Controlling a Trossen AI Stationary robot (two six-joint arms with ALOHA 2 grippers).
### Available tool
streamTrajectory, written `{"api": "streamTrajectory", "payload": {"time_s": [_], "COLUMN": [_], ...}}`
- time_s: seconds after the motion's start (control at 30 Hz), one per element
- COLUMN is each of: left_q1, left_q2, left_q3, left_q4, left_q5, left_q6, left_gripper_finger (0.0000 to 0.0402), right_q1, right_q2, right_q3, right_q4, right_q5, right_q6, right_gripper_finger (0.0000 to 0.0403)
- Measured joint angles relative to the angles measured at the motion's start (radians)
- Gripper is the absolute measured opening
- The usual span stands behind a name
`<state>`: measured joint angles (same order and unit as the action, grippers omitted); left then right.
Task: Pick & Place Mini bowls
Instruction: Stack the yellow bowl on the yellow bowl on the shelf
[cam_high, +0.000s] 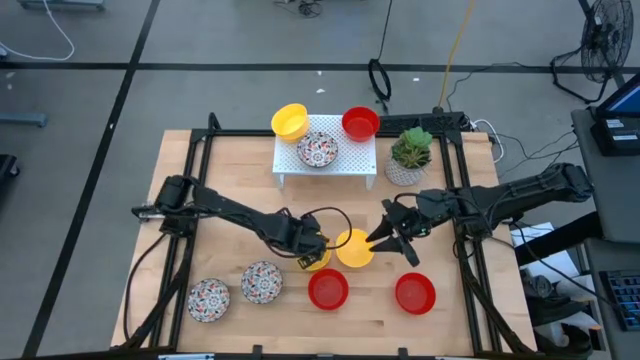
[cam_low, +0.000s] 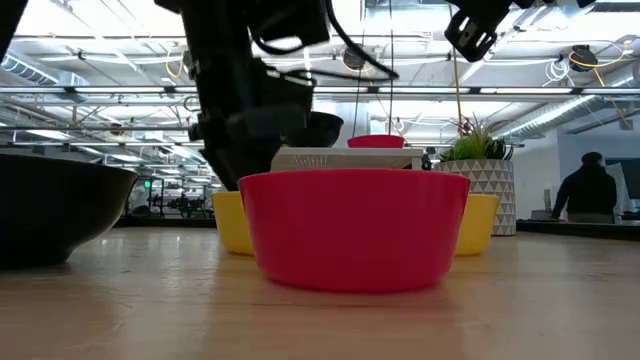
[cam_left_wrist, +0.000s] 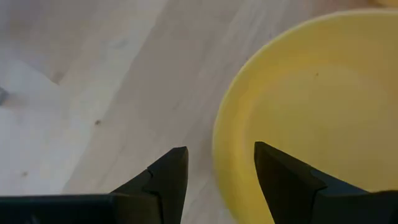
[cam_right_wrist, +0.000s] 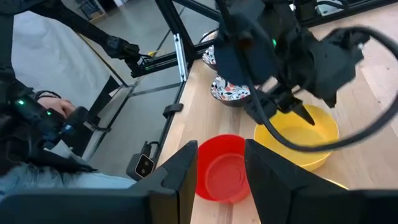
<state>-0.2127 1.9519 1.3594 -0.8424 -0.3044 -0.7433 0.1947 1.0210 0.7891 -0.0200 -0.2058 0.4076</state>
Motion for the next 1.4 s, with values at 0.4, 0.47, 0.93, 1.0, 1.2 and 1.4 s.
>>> {"api": "streamTrajectory", "payload": {"time_s": [0.4, 0.47, 0.93, 1.0, 1.2, 1.4], "left_q1": [-0.019, -0.018, 0.09, 0.127, 0.278, 0.492], "left_q2": [0.019, -0.008, -0.38, -0.439, -0.585, -0.613], "left_q3": [0.001, 0.001, 0.001, 0.001, 0.002, 0.002], "left_q4": [0.109, 0.11, 0.107, 0.11, 0.182, 0.303], "left_q5": [0.106, 0.125, -0.053, -0.117, -0.229, -0.212], "left_q6": [0.089, 0.088, 0.34, 0.373, 0.477, 0.566], "left_gripper_finger": [0.0034, 0.0013, 0.0023, 0.0021, 0.0007, 0.0022], "right_q1": [0.0, 0.0, 0.0, 0.0, -0.001, -0.004], "right_q2": [0.0, 0.0, 0.0, 0.0, 0.0, 0.0], "right_q3": [0.0, 0.0, 0.0, 0.0, 0.0, 0.0], "right_q4": [-0.012, -0.016, -0.019, -0.019, -0.014, -0.015], "right_q5": [-0.005, -0.005, -0.006, -0.005, -0.005, -0.005], "right_q6": [-0.007, -0.025, -0.112, -0.11, -0.121, -0.186], "right_gripper_finger": [0.0123, 0.0123, 0.0123, 0.0123, 0.0123, 0.0123]}}
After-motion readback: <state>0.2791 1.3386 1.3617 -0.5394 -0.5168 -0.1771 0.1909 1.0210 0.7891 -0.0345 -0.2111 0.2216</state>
